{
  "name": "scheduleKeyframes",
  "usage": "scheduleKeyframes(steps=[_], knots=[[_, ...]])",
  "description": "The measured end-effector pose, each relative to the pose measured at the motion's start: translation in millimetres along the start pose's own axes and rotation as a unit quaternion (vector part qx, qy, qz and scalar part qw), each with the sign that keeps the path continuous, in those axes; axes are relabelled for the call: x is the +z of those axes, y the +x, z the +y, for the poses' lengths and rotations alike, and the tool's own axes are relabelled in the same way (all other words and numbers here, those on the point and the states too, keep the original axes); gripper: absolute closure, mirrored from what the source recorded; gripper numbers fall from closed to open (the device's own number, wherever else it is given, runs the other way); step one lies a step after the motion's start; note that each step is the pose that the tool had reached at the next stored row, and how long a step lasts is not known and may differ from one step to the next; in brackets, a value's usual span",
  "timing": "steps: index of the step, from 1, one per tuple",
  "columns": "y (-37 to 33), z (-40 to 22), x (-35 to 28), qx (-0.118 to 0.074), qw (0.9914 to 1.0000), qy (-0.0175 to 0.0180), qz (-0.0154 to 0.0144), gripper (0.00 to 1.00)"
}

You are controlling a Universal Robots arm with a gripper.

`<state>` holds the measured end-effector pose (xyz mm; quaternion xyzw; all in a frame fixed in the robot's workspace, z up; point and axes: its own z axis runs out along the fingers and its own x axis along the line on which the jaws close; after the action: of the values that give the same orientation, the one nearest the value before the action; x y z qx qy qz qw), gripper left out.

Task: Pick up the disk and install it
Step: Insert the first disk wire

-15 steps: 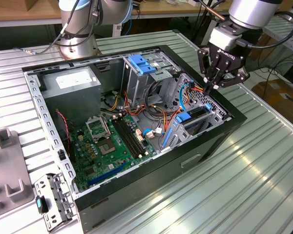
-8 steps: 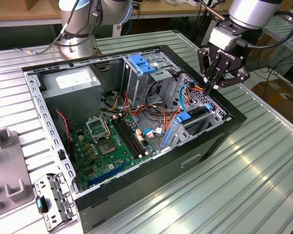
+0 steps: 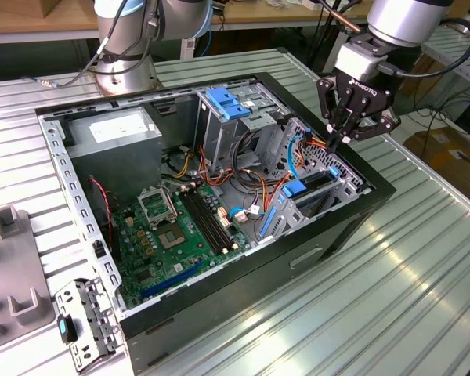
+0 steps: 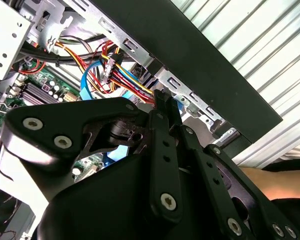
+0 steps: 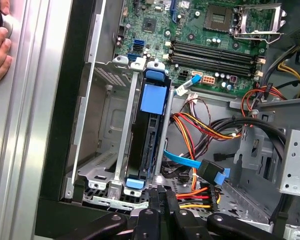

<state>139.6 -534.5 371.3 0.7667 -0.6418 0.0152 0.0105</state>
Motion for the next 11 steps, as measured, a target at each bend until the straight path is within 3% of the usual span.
scheduleKeyframes(steps=[11], knots=[[0.0,0.0,0.0,0.003,1.00000,-0.0001,0.0000,0.83]])
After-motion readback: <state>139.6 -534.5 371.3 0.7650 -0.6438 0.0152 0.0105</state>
